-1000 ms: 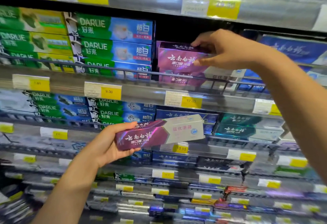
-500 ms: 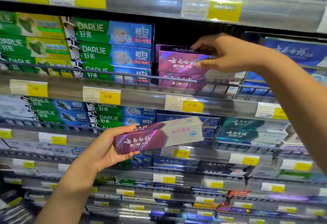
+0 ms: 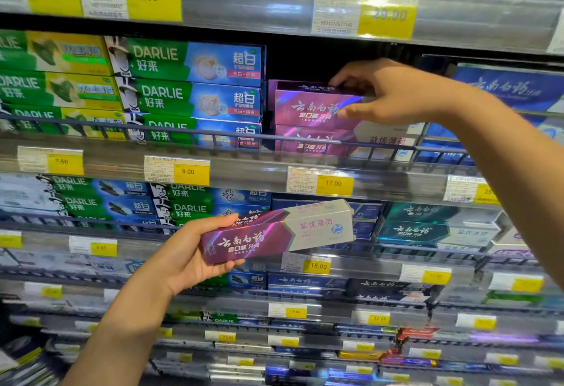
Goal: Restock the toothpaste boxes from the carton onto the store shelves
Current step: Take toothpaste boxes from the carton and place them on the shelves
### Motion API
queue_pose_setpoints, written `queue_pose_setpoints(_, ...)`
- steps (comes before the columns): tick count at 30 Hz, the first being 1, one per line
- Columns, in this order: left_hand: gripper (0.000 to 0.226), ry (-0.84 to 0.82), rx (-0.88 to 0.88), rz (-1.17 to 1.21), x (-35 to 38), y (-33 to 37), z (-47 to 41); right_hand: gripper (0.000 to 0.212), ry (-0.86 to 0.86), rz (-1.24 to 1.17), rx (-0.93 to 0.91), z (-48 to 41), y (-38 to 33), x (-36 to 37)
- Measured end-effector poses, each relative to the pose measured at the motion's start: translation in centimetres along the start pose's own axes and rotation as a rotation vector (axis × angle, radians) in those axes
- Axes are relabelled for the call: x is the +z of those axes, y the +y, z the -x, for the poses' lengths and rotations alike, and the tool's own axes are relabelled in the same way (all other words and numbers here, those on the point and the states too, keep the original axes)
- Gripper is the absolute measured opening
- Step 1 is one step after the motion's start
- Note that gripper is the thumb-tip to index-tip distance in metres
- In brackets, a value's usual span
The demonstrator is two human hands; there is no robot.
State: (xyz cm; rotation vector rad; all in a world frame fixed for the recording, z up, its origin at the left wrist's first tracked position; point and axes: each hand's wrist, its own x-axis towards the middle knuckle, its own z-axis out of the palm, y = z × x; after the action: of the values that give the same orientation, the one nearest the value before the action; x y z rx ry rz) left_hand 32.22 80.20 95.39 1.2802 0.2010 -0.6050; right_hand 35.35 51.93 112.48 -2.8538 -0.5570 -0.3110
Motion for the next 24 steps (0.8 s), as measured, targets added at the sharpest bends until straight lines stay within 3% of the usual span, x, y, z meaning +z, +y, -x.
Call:
queue_pose_setpoints(5, 0.036, 0.002, 0.0, 0.004, 0.3, 0.3, 0.3, 0.06, 0.093, 0.125, -0.037, 0.3, 0.0, 0.4)
queue_pose_setpoints(8, 0.034, -0.005, 0.015, -0.003, 0.5, 0.8, 0.9, 0.051, 0.306, 0.199, -0.256, 2.2, -0.9, 1.2)
queue_pose_setpoints(10, 0.035, -0.008, 0.027, -0.006, 0.6, 1.2, 1.3, 0.044, 0.371, 0.129, -0.376, 4.0, -1.8, 2.2)
queue_pose_setpoints(12, 0.036, -0.008, 0.03, -0.009, 0.8, 1.8, 1.7, 0.046, 0.319, 0.015, -0.398, 5.8, -2.4, 3.4)
queue_pose_setpoints(16, 0.033, -0.03, 0.029, -0.006, 1.6, 3.3, 2.5, 0.062, 0.094, -0.07, -0.383, 8.7, -2.7, 5.5)
queue_pose_setpoints(20, 0.031, -0.072, 0.057, -0.032, 2.4, 4.7, 3.1, 0.054, 0.143, -0.177, -0.343, 9.4, -2.4, 6.0)
queue_pose_setpoints(24, 0.021, -0.089, 0.091, -0.067, 3.7, 5.8, 3.7, 0.041, 0.186, -0.561, -0.01, 9.8, -2.2, 5.4)
